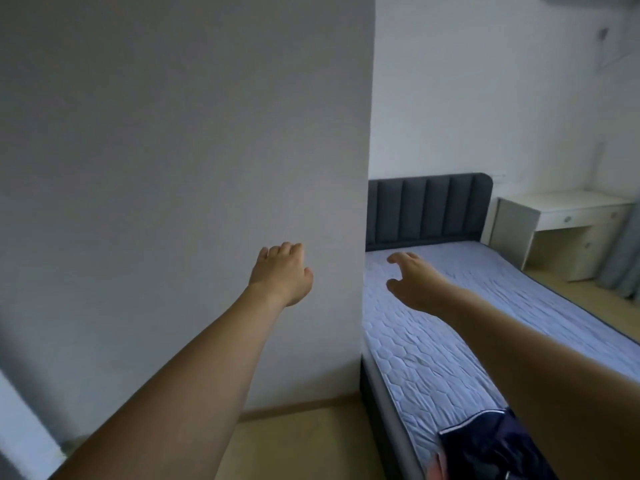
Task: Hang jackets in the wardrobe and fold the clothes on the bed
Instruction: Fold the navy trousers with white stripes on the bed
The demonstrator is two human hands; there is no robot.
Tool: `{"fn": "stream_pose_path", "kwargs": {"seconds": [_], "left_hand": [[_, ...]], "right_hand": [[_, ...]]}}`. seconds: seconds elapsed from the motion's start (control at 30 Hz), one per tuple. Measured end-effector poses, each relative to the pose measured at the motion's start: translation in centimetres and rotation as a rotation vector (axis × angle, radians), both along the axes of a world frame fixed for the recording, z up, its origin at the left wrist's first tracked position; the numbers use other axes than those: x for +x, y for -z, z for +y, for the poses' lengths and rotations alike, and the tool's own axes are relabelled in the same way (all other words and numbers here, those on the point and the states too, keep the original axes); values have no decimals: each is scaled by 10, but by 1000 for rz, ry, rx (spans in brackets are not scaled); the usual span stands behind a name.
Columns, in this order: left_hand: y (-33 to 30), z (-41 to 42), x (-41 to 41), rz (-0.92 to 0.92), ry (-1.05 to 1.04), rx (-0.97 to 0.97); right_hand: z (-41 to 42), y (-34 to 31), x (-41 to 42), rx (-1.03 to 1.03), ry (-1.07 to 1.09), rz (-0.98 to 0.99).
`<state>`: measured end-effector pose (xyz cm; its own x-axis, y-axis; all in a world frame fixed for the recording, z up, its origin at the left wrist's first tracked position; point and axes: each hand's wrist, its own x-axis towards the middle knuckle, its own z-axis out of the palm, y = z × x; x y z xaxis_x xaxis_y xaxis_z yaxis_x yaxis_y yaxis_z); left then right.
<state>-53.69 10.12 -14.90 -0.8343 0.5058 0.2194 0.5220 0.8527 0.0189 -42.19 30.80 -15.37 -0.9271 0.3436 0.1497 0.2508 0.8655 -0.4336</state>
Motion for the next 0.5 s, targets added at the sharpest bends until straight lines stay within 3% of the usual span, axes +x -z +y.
{"fn": "stream_pose_path", "kwargs": {"seconds": [0.27, 0.5], "left_hand": [[47, 168, 82, -125, 19, 22], [110, 291, 95, -286, -6, 18]], "right_hand": [[184, 44, 71, -61, 13, -115], [325, 93, 114, -121, 60, -230]]}}
